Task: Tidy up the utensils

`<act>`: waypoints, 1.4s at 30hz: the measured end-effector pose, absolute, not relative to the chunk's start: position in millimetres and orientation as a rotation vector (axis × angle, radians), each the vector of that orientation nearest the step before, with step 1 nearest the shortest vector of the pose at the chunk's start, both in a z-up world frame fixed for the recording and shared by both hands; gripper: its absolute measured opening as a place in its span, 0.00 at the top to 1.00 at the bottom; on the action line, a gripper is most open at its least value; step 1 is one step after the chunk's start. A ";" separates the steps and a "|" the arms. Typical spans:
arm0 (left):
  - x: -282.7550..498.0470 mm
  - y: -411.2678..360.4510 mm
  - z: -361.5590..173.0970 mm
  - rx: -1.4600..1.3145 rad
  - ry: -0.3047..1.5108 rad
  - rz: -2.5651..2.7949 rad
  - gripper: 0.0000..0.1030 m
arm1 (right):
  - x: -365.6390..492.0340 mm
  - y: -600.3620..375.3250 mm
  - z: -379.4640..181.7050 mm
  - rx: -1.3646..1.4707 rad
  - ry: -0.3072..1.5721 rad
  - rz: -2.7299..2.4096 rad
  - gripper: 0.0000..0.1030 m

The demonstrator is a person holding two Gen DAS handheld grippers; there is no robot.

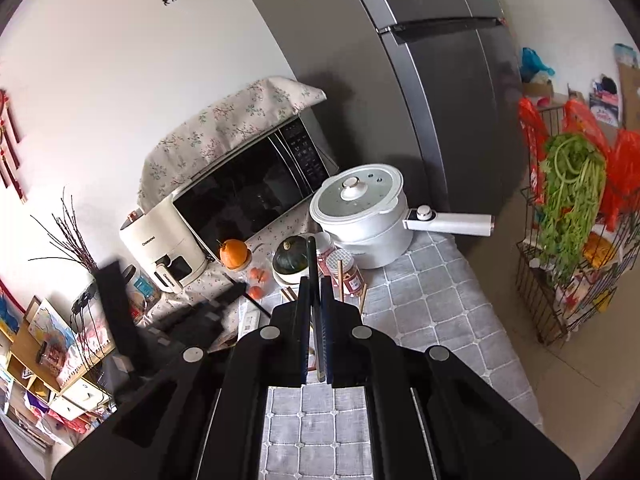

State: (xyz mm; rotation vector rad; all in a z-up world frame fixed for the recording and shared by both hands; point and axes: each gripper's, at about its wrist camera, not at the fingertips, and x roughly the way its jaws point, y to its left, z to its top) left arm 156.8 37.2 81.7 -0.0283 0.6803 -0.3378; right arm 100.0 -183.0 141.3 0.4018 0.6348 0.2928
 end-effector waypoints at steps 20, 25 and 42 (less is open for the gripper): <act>100.9 138.6 104.8 -0.221 0.526 -0.273 0.65 | 160.0 -108.4 119.0 0.280 0.656 0.224 0.94; 103.1 156.8 85.4 -0.268 0.569 -0.249 0.65 | 202.1 -85.7 84.4 0.299 0.719 0.228 0.62; 26.2 78.0 67.2 -0.083 0.362 -0.107 0.07 | 50.1 -150.7 37.4 0.408 0.570 -0.051 0.07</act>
